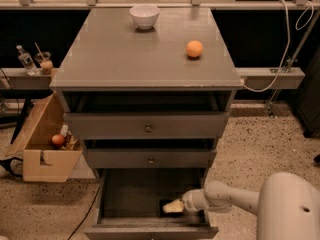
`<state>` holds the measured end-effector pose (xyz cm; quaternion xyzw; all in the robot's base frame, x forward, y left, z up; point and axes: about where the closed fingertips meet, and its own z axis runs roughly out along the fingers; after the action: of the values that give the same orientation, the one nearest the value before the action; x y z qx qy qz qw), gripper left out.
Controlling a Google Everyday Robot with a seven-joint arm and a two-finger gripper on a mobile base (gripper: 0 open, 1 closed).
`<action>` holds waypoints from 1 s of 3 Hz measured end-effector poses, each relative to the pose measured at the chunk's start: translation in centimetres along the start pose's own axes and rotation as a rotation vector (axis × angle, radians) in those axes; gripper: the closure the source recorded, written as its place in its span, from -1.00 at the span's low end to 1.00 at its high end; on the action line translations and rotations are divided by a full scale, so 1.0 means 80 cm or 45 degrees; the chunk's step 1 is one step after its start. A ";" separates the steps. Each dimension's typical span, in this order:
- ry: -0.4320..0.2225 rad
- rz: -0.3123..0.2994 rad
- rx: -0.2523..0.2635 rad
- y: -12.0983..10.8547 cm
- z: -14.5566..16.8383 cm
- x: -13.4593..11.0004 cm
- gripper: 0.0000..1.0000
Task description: Place sponge into bottom drawer
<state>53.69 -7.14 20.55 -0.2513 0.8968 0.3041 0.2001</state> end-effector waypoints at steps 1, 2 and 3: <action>0.160 -0.068 -0.139 0.004 0.077 0.054 -1.00; 0.190 -0.068 -0.174 0.013 0.088 0.059 -1.00; 0.190 -0.068 -0.175 0.017 0.087 0.056 -1.00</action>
Offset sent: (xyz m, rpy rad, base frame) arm 0.4281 0.1776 -0.6264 0.0333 -0.0987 -0.1078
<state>50.78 -3.14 13.74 -0.3101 0.8793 0.3398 0.1229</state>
